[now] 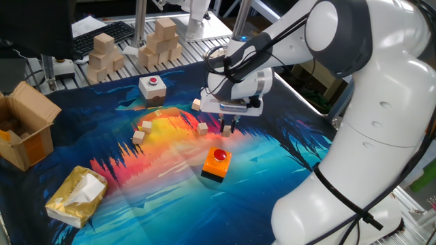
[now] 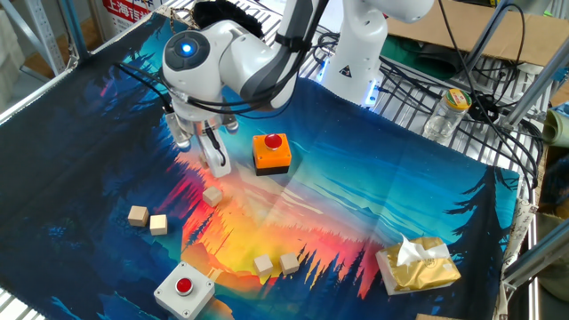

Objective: Stack the blocks into a pyramid shape

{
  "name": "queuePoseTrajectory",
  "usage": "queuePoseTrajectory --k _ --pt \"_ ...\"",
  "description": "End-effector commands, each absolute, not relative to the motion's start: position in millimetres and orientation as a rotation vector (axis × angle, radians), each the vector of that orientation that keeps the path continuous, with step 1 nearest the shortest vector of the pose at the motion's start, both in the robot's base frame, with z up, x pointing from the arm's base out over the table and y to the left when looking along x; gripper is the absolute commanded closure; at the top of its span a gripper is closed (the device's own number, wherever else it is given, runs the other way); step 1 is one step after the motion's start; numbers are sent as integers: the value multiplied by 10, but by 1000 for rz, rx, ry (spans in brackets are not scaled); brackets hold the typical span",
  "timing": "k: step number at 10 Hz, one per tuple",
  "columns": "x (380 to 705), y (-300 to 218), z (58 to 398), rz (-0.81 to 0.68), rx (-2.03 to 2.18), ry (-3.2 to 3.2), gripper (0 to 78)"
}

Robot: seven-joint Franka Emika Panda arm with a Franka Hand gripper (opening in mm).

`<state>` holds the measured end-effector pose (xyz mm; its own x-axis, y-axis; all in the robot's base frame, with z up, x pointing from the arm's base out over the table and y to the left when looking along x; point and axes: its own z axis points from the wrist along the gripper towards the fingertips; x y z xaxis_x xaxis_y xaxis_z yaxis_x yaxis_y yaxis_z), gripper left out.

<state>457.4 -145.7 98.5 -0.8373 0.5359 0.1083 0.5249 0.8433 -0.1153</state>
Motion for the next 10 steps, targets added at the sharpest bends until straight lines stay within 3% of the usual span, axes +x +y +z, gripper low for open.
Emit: queuePoseTrajectory --k 1,10 --pt "4644 -1406 1101 177 -1375 -2642 764" --pt "4944 -1369 1032 162 -2063 -2234 764"
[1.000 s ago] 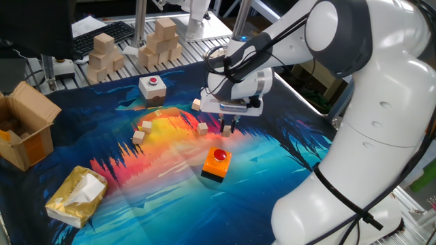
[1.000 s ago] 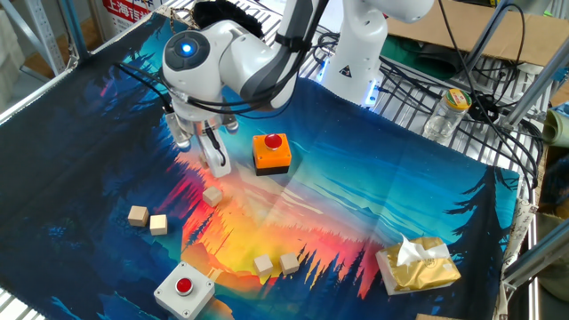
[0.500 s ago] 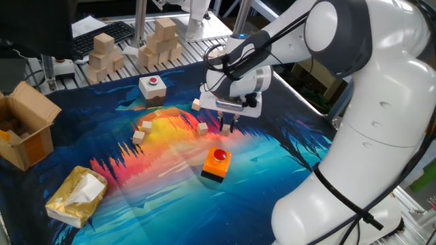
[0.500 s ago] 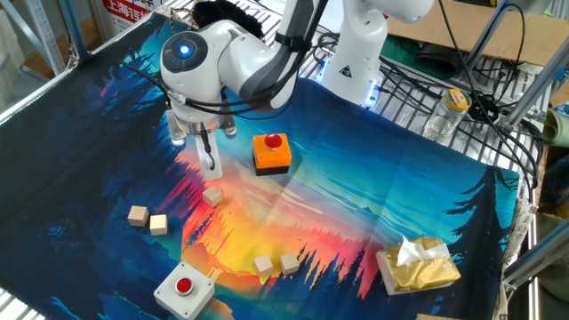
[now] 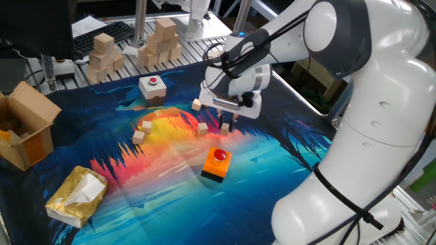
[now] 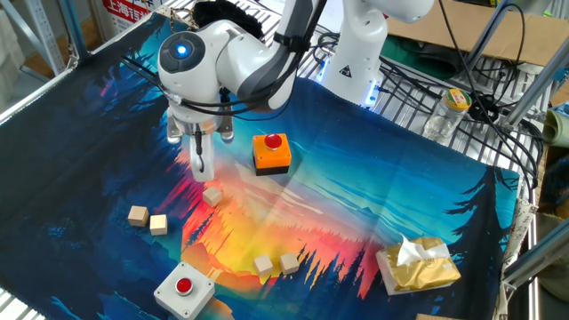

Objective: Stack the blocks into a pyramid shape

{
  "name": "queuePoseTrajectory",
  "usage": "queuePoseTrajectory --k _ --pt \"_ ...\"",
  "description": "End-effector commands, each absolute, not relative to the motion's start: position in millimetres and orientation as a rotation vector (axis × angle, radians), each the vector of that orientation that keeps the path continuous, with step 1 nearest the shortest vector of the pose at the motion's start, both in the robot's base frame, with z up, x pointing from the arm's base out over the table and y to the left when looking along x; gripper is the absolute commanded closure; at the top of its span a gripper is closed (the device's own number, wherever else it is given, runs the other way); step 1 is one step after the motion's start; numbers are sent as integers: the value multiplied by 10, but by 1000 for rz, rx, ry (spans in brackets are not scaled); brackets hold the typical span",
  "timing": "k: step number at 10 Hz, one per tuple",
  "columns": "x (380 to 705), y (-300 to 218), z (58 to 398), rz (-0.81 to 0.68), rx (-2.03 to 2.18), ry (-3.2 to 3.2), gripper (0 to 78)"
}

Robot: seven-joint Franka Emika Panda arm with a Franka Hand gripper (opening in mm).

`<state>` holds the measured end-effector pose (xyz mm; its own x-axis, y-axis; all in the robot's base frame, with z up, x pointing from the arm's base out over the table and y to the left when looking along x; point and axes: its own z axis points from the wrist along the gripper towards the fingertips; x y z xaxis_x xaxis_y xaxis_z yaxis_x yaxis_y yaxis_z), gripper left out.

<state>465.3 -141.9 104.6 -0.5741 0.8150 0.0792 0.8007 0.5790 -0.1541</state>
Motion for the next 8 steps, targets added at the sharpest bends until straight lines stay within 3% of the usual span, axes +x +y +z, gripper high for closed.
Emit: queuePoseTrajectory --k 1,8 --pt "5016 -1367 1015 150 -2154 -2160 764" --pt "5384 -1407 1016 48 -2494 -1760 764"
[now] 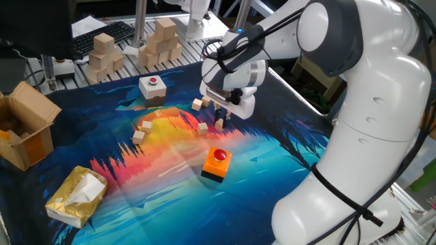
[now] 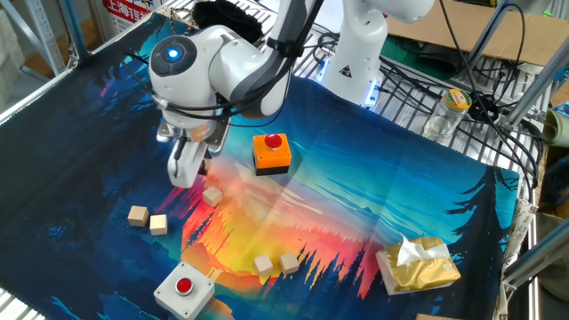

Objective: Stack the blocks into a pyramid shape

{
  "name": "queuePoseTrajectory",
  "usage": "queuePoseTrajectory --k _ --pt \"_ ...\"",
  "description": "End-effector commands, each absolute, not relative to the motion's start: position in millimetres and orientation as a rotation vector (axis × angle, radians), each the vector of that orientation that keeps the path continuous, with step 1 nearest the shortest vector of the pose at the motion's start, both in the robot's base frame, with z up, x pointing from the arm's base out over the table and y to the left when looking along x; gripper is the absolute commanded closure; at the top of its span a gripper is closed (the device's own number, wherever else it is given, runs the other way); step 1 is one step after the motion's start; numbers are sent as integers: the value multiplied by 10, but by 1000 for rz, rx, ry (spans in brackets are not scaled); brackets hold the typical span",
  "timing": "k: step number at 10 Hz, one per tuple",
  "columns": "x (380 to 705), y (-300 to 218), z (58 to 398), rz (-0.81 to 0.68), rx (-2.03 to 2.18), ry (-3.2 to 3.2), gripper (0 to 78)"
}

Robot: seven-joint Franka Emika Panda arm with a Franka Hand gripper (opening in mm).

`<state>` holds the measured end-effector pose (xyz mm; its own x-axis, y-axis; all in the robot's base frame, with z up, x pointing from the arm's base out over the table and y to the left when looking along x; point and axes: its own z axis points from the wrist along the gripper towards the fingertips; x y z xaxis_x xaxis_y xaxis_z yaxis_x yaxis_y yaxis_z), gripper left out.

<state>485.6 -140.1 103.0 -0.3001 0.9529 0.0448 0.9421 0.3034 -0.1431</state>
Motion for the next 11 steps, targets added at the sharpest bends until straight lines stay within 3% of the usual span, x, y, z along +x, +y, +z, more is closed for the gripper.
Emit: queuePoseTrajectory --k 1,11 --pt "5399 -1403 987 40 -2535 -1720 764" --pt "5398 -1259 840 -24 -2668 -1555 764"
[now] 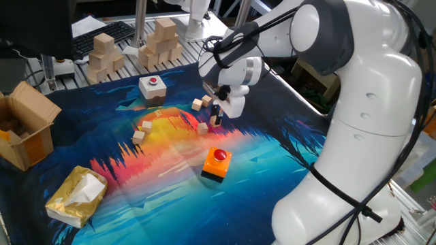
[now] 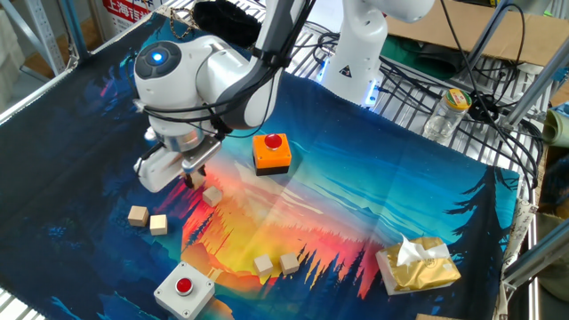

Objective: Stack the blocks into a pyramid shape

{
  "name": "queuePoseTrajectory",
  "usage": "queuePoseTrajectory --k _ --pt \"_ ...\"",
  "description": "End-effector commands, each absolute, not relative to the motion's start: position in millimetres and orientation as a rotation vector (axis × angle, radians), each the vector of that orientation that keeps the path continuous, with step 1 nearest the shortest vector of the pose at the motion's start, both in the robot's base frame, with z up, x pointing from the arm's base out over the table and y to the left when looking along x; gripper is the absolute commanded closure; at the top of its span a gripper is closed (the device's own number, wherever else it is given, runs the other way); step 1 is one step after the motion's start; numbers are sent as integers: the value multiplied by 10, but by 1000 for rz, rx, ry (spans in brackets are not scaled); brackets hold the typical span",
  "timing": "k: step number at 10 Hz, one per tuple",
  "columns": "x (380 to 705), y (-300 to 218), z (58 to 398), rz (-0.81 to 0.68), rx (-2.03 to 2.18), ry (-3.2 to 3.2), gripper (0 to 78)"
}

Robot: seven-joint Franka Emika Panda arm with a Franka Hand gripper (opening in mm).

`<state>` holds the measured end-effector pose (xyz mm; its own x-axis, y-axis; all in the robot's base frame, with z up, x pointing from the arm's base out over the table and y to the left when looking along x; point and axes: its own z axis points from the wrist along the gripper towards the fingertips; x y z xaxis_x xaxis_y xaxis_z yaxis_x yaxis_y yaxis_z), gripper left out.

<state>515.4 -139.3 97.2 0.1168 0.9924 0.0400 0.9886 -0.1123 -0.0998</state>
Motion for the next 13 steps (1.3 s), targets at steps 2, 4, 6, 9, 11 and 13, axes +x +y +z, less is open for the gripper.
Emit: queuePoseTrajectory --k 2,4,6,9,11,13 --pt "5393 -1248 825 -24 -2661 -1567 764" --pt "5383 -1241 825 -18 -2652 -1580 764" --pt "5340 -1225 811 7 -2610 -1650 764" --pt "5339 -1225 816 41 -2593 -1691 764" --pt "5332 -1226 838 61 -2552 -1740 764" --pt "5328 -1228 852 67 -2533 -1765 764"
